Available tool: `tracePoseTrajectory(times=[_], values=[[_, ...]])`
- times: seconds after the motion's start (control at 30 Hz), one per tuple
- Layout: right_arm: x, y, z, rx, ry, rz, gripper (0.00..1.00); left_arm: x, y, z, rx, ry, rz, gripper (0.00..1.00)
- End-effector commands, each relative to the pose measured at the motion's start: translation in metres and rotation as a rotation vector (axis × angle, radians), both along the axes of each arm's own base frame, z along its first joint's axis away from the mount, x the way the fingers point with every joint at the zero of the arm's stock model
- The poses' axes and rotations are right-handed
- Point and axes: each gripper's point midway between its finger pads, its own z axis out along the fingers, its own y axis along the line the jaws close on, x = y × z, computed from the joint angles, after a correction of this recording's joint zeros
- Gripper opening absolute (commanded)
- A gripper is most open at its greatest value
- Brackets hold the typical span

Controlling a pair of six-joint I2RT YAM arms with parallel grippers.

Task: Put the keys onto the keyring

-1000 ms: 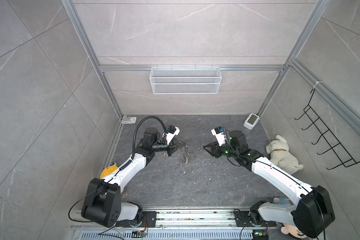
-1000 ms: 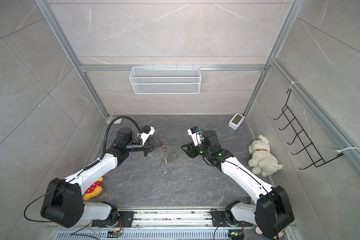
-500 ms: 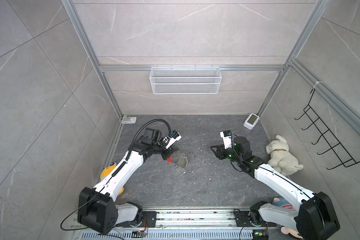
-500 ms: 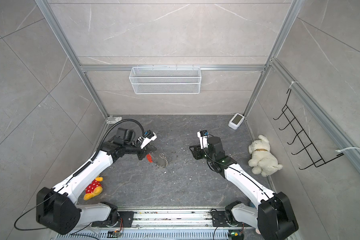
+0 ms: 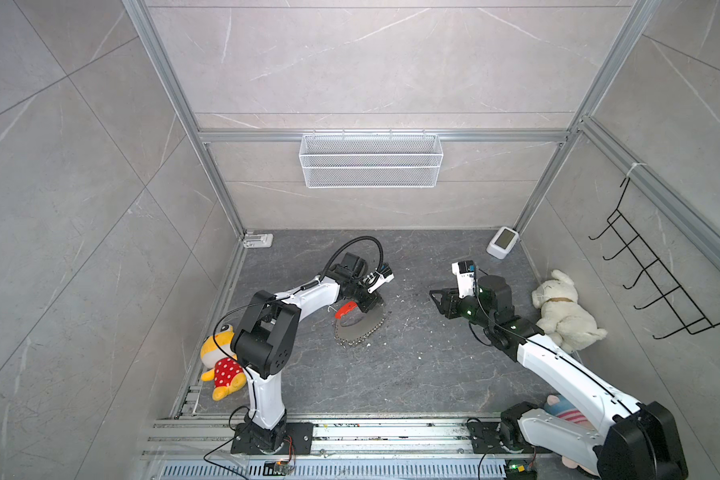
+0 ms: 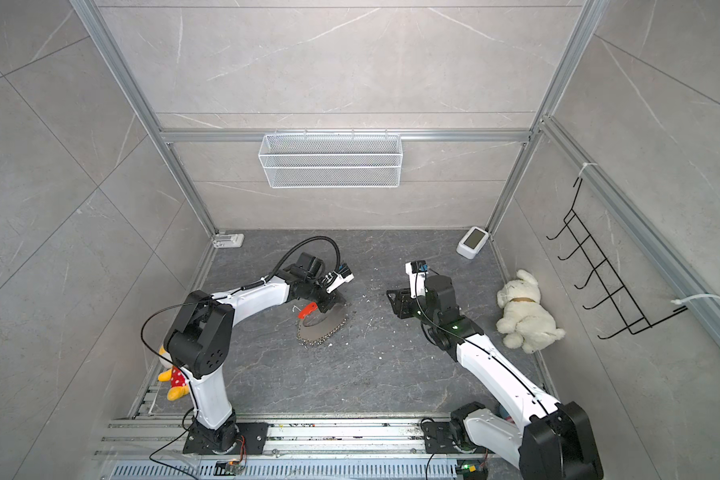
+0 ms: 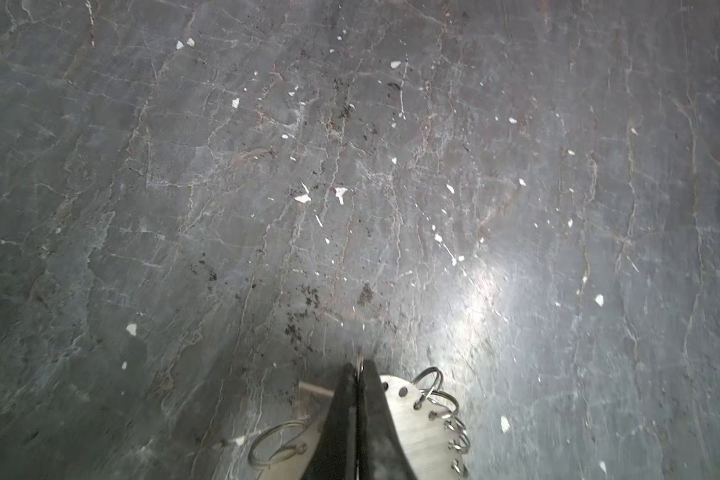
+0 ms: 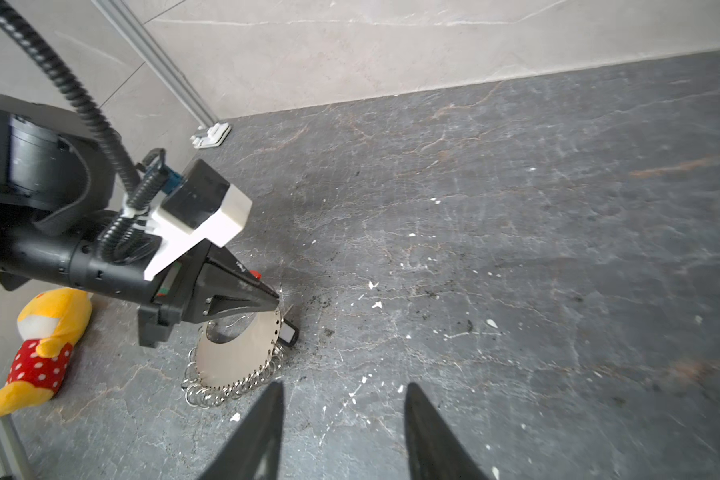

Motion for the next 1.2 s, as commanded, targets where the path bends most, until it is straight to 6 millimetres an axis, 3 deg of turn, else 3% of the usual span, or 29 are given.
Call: tracePoseTrajectory(times=[0.0, 0.03, 0.17, 0.23, 0.3, 0.33, 0.5, 0.63, 0.7, 0.8, 0.93, 1.03, 1.17], values=[[-0.004, -0.021, -0.008, -0.022, 0.026, -0.087, 0.60, 0.019, -0.021, 0.028, -0.112, -0.053, 0.033, 0.02], [-0.005, -0.026, -0.009, -0.028, 0.027, -0.106, 0.64, 0.020, -0.021, 0.027, -0.120, -0.053, 0.045, 0.08], [-0.004, -0.045, -0.010, -0.033, 0.027, -0.186, 0.99, 0.024, -0.020, 0.031, -0.151, -0.082, 0.080, 0.24], [-0.003, -0.051, -0.009, -0.038, 0.030, -0.211, 0.99, 0.023, -0.019, 0.038, -0.167, -0.096, 0.092, 0.36], [-0.002, -0.059, -0.007, -0.052, 0.026, -0.242, 0.99, 0.022, -0.015, 0.043, -0.170, -0.109, 0.106, 0.73], [-0.001, -0.064, -0.005, -0.067, 0.020, -0.263, 0.99, 0.021, -0.013, 0.049, -0.172, -0.119, 0.110, 0.99], [0.012, -0.110, 0.005, -0.155, -0.010, -0.489, 0.99, 0.010, 0.020, 0.082, -0.147, -0.180, 0.175, 1.00], [0.018, -0.168, 0.006, -0.290, -0.059, -0.801, 0.99, 0.003, 0.066, 0.094, -0.056, -0.319, 0.319, 1.00], [0.018, -0.183, 0.001, -0.340, -0.123, -0.872, 1.00, 0.004, 0.094, 0.095, -0.009, -0.417, 0.432, 1.00], [0.029, -0.173, -0.004, -0.432, -0.252, -0.750, 1.00, 0.003, 0.136, 0.091, 0.041, -0.538, 0.580, 1.00], [0.031, -0.176, -0.021, -0.478, -0.203, -0.751, 1.00, 0.006, 0.191, 0.077, 0.062, -0.506, 0.786, 1.00], [0.035, -0.176, -0.033, -0.482, -0.193, -0.752, 1.00, 0.006, 0.220, 0.070, 0.095, -0.555, 0.900, 1.00], [0.041, -0.176, -0.039, -0.491, -0.201, -0.757, 1.00, 0.004, 0.237, 0.063, 0.147, -0.589, 0.931, 1.00]])
